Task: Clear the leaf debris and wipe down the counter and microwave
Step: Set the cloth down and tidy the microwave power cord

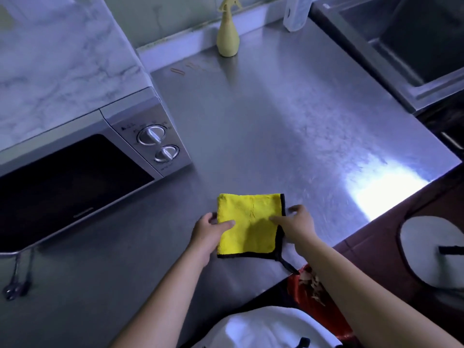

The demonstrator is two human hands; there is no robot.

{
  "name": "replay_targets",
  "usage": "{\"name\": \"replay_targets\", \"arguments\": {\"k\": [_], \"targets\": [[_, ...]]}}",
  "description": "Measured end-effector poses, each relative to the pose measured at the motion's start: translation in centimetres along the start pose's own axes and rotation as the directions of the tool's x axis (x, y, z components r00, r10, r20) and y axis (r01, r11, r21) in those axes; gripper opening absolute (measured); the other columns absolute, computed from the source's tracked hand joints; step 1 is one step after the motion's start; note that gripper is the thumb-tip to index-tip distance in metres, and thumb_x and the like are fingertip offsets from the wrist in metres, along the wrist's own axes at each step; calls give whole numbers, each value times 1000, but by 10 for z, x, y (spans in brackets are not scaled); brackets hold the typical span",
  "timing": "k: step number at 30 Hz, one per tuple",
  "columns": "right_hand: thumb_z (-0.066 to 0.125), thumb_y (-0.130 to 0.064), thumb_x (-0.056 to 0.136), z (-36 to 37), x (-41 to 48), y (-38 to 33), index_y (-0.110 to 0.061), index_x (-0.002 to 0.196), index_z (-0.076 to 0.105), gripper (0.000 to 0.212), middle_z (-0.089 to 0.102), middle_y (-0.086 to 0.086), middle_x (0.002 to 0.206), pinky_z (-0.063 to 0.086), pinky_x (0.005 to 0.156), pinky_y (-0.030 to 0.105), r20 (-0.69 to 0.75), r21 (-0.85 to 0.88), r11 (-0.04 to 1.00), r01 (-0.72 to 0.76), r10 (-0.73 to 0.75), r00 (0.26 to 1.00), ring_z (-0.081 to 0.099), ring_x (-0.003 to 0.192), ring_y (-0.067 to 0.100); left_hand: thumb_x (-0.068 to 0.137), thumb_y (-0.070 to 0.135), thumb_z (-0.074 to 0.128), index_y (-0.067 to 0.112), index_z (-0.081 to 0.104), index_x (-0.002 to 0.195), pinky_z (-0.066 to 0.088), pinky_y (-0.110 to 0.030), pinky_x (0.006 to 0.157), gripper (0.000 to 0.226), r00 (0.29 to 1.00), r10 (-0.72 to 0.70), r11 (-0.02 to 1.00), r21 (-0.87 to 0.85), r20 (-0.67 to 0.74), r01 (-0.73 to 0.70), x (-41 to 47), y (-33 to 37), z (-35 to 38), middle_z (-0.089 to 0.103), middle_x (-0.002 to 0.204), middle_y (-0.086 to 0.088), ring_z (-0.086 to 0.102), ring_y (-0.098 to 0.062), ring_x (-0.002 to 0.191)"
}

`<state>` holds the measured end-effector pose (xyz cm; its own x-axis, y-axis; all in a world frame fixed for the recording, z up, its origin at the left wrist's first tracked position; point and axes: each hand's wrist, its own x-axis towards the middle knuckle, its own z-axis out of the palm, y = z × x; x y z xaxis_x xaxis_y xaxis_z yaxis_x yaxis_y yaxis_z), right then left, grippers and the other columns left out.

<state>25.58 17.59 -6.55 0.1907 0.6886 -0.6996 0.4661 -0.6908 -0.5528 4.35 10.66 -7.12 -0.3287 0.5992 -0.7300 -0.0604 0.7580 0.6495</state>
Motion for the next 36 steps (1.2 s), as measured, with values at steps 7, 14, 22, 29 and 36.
{"name": "replay_targets", "arguments": {"k": [7,14,22,29,36], "targets": [[74,-5,79,11,-9,-5,-4,88,66,12,68,16,88,54,65,41,92,107,990,-94,84,992,64,76,30,92,14,67,20,65,105,53,-43,92,15,986,80,995,-62,148,-72,-13,38,-1,70,109,-9,68,-23,98],[66,-34,91,-16,-10,-23,-10,124,66,41,70,10,120,55,89,38,646,432,858,-277,-81,759,69,103,25,97,7,59,7,52,122,51,-43,97,26,837,255,959,-237,484,-155,-60,125,5,68,118,-13,67,-25,106],[103,-33,40,-46,39,-80,-3,113,75,84,73,23,109,59,56,54,740,666,502,-552,-350,575,74,85,41,95,4,55,-2,47,133,49,-48,101,39,848,326,882,-457,417,-114,-35,212,19,62,130,-24,61,-33,115],[61,1,88,-70,121,-168,0,125,63,37,73,16,114,61,68,33,545,570,807,-153,-232,806,74,95,28,99,2,52,6,53,131,55,-38,88,32,973,192,958,-241,132,-156,64,234,30,69,120,-15,68,-23,97],[54,-7,100,-103,198,-259,-30,123,63,34,73,4,109,57,59,34,463,64,939,337,-327,824,69,87,22,93,-11,53,32,29,150,56,-36,72,76,967,141,979,-176,211,-105,148,271,61,67,126,-1,69,-23,101]]}}
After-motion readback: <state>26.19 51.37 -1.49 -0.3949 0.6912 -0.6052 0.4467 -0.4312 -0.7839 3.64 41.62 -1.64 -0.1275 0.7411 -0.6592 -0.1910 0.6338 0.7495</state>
